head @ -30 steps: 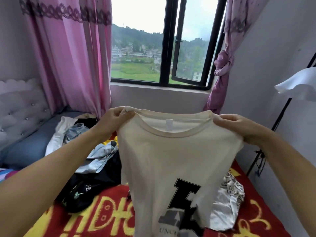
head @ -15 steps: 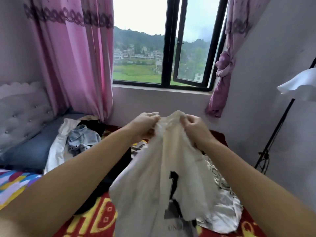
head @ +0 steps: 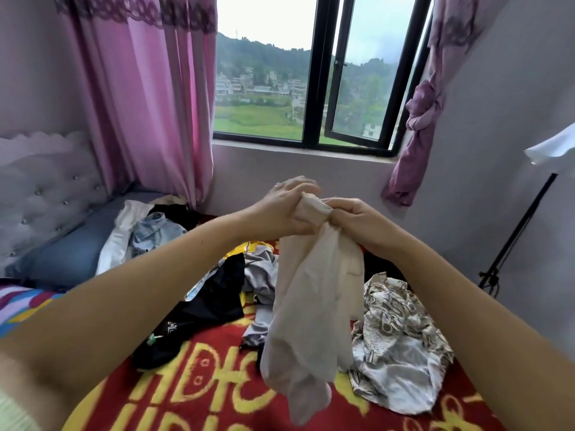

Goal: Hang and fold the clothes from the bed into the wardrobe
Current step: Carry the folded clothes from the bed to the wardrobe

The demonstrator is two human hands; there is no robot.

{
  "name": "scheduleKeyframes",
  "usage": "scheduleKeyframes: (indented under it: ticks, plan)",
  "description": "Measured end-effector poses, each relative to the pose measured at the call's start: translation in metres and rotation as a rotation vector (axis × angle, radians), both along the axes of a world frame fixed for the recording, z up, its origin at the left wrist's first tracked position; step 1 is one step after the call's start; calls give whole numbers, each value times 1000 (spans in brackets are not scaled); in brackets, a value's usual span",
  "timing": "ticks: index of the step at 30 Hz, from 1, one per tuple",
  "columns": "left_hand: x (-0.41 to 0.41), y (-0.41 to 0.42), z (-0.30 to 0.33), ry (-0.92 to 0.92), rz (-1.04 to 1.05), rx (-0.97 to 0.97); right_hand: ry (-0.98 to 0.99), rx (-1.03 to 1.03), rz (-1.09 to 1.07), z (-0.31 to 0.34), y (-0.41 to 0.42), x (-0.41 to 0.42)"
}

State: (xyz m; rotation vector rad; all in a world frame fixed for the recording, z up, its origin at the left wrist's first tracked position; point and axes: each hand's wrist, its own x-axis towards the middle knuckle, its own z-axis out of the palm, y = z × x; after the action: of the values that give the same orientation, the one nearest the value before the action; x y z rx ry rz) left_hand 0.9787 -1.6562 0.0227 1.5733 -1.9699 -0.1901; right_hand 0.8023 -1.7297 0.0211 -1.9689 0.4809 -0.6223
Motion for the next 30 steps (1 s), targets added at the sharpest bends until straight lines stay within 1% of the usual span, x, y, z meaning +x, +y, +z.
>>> scheduleKeyframes:
  ticks: [2,3,6,8,9,10,12,13,14,17,20,21,23,25,28,30]
  plan:
    - [4,0,5,202,-84,183,20,-43,80,5,2,-3]
    - [6,-1,8,247,-96,204,33,-78,95,7,3,-4]
    - [11,-5,12,260,-107,130,68,-188,33,7,5,-8]
    - [10,-9,16,230,-102,119,66,-216,-42,-1,5,-7]
    - [9,-12,19,212,-85,130,43,-200,-75,-9,5,-7]
    - [8,-15,21,199,-66,134,-2,-136,-95,-19,7,-7]
    - [8,-19,29,184,-27,124,-87,79,-94,-46,11,-6]
    - [8,-20,34,177,-21,129,-98,158,-95,-62,14,-4]
    - [8,-20,39,168,-27,146,-84,188,-102,-80,18,-2]
    - [10,-14,53,112,-51,212,48,178,-157,-126,23,6]
    - [25,-6,60,179,-52,226,209,124,-144,-147,12,2]
    - [33,-3,60,203,-42,221,222,112,-146,-148,6,-2]
    - [51,3,61,242,-17,218,181,137,-171,-144,-8,-12]
    - [73,10,60,329,33,217,123,157,-222,-135,-19,-18]
    - [99,19,56,448,85,193,50,27,-339,-126,-24,-19]
    - [110,25,50,504,103,163,-10,-22,-346,-118,-20,-17]
